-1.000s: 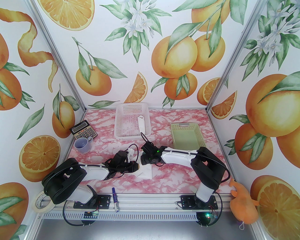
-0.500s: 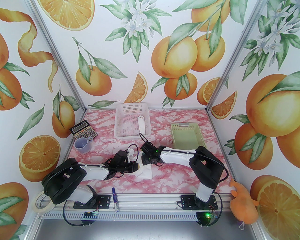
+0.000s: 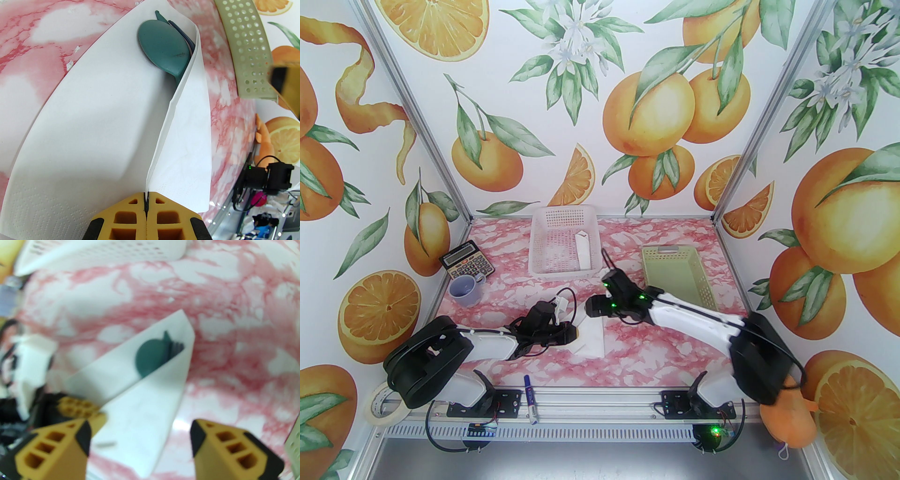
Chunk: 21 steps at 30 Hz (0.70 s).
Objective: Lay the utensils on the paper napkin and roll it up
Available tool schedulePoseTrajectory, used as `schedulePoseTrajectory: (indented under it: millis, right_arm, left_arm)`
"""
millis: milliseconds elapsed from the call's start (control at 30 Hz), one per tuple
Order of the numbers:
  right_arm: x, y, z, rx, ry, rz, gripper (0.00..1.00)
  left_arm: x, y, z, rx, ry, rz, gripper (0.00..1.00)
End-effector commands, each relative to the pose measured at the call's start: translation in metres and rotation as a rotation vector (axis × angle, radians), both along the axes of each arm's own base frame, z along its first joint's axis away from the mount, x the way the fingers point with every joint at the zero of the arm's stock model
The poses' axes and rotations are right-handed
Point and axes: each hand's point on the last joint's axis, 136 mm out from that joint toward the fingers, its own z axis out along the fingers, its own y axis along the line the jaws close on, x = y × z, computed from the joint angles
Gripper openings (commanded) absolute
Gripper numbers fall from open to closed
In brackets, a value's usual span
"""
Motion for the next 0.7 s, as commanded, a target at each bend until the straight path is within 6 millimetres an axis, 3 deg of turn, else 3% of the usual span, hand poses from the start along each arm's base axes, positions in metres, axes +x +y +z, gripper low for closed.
schedulePoseTrajectory:
  millis: [0,300,667]
  right_arm:
    - [-0.028,0.001,-0.005,0.186,0.129,-0.011,0.54]
    - [-0.075,-0.011,-0.035,0.342,0.301,-0.059,0.15]
    - [-0.096,0.008,-0.059,0.375,0.356,-0.025,0.08]
  left_arm:
    - [-0.014,0.023,-0.031,0.108,0.089,0.039,0.00]
    - [-0.013,0.024,-0.030,0.113,0.084,0.046,0.00]
    - [-0.012,0.026,-0.029,0.122,0.083,0.052,0.00]
